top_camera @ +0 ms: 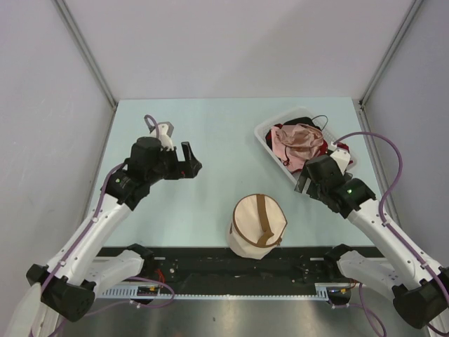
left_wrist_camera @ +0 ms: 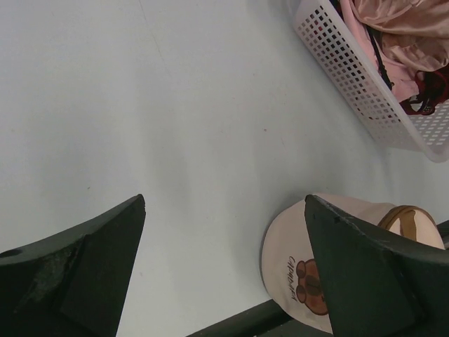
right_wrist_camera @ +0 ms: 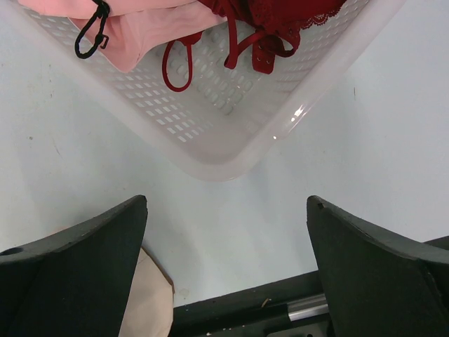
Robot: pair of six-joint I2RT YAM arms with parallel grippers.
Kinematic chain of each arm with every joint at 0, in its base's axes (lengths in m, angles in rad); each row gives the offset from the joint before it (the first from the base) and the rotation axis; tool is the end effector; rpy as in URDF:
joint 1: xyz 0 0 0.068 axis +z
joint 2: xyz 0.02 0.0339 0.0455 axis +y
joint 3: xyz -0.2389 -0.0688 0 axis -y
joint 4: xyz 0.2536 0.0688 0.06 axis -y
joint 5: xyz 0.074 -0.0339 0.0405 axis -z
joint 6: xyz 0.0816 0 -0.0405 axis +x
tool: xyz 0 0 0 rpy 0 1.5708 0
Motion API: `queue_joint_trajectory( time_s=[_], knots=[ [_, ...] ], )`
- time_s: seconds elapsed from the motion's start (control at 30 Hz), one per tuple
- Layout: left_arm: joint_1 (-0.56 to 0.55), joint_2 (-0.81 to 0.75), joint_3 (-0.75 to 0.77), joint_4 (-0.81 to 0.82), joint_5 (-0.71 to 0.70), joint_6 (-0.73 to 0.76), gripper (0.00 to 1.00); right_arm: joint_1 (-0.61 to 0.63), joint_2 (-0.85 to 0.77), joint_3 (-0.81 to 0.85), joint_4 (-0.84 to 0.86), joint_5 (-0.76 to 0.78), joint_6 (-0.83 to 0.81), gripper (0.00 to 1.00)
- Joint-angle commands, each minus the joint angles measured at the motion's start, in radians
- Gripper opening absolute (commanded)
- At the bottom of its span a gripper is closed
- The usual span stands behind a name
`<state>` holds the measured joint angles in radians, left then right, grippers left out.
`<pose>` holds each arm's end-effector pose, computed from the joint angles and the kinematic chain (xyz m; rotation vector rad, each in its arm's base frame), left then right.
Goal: Unzip the laundry bag and remove the bra
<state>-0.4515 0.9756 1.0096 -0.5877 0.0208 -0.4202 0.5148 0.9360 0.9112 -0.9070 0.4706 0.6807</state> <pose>0.2420 -0.1192 0.2981 0.0466 2.1713 -0.5316 0.2104 0.0765 0.2418 0.3822 2.3372 -0.0283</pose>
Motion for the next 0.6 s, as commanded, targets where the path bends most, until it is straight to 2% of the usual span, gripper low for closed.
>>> queue_joint_trajectory(
  time_s=[0.0, 0.2, 0.33, 0.43, 0.57],
  knots=[
    [-0.001, -0.028, 0.007, 0.009, 0.034, -0.074, 1.0, -0.002, -0.003, 0.034, 0.005, 0.019, -0.003, 1.0],
    [-0.004, -0.014, 0.003, -0.015, 0.145, -0.16, 1.0, 0.011, -0.003, 0.034, 0.013, 0.019, -0.007, 1.0],
    [-0.022, -0.035, -0.02, -0.023, 0.18, -0.212, 1.0, 0.062, -0.009, 0.032, 0.002, 0.091, 0.013, 1.0],
    [-0.084, -0.051, -0.055, 0.038, 0.194, -0.281, 1.0, 0.068, -0.012, 0.026, 0.005, 0.097, 0.017, 1.0],
    [-0.228, -0.002, -0.156, 0.117, 0.2, -0.348, 0.99, 0.071, -0.011, 0.015, 0.037, 0.069, 0.002, 1.0]
  ],
)
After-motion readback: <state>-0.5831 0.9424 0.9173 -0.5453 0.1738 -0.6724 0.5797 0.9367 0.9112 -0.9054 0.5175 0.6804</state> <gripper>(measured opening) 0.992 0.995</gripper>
